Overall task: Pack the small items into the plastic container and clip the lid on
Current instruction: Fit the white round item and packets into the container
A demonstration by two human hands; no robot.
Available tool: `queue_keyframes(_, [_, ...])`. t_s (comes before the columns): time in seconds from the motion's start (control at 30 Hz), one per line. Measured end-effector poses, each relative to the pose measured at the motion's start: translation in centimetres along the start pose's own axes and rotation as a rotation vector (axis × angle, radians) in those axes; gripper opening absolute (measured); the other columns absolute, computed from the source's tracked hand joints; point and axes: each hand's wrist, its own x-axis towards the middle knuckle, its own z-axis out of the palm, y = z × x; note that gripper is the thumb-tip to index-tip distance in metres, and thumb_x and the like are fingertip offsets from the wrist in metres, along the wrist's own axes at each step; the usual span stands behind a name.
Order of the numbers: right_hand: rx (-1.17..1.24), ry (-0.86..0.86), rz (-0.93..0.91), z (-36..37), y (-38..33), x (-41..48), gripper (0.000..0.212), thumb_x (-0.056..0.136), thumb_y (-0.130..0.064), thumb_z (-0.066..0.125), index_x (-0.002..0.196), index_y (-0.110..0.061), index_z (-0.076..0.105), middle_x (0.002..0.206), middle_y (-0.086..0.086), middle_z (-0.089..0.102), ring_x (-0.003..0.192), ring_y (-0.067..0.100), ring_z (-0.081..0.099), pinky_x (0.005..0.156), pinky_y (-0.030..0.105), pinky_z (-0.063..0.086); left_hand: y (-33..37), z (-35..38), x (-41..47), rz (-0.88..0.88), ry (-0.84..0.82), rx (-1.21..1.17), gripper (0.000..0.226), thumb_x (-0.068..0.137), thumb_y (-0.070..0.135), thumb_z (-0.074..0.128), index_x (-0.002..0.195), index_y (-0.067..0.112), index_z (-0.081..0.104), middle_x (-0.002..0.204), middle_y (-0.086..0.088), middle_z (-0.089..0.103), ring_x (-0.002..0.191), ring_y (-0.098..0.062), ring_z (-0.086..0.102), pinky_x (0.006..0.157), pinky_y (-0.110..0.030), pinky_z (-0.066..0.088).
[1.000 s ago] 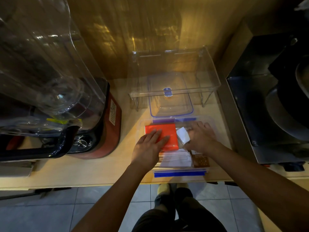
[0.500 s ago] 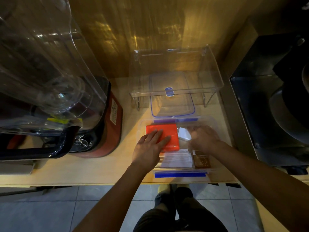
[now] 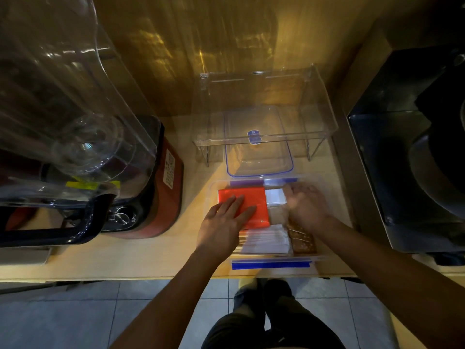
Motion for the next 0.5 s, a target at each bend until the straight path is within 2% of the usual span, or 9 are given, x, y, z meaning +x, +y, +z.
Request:
queue_keyframes(0.17, [0.055, 0.041, 0.035, -0.1, 0.0, 0.0, 0.048, 0.086, -0.030, 0.051, 0.130, -0.012, 0.043, 0.129, 0.009, 0.058, 0.119, 0.025, 0.051, 0.099, 0.036, 0.035, 0.0, -0.1, 0.0, 0.005, 0.003, -0.006, 0.068, 0.092, 0.034, 0.055, 0.146, 0.036, 0.013, 0.158, -0.001, 0.016, 0.145, -0.023, 0.011, 0.115, -0.042, 0.017])
queue_keyframes(0.33, [0.072, 0.003, 0.072, -0.8, -0.5, -0.7, 0.061, 0.080, -0.037, 0.059, 0.133, -0.012, 0.040, 0.135, 0.010, 0.052, 0.124, 0.024, 0.046, 0.105, 0.036, 0.034, 0.0, -0.1, -0.1, 0.008, 0.009, 0.000, 0.068, 0.092, 0.034, 0.054, 0.146, 0.036, 0.012, 0.158, -0.002, 0.016, 0.145, -0.023, 0.011, 0.115, -0.041, 0.017])
queue_keyframes(0.43, [0.020, -0.051, 0.113, -1.3, -0.8, -0.9, 0.062, 0.080, -0.035, 0.062, 0.132, -0.009, 0.041, 0.129, 0.012, 0.055, 0.118, 0.025, 0.052, 0.099, 0.037, 0.040, 0.0, -0.1, -0.1, 0.007, 0.004, -0.006, 0.070, 0.091, 0.036, 0.055, 0.146, 0.036, 0.012, 0.158, -0.001, 0.016, 0.145, -0.023, 0.011, 0.115, -0.041, 0.016])
queue_keyframes(0.5, [-0.028, -0.102, 0.114, -1.5, -0.9, -0.9, 0.053, 0.086, -0.029, 0.058, 0.131, -0.006, 0.042, 0.124, 0.013, 0.060, 0.112, 0.026, 0.057, 0.092, 0.036, 0.045, 0.0, -0.1, 0.0, 0.007, -0.002, -0.011, 0.069, 0.092, 0.038, 0.054, 0.146, 0.036, 0.011, 0.159, -0.001, 0.015, 0.145, -0.023, 0.010, 0.115, -0.042, 0.016])
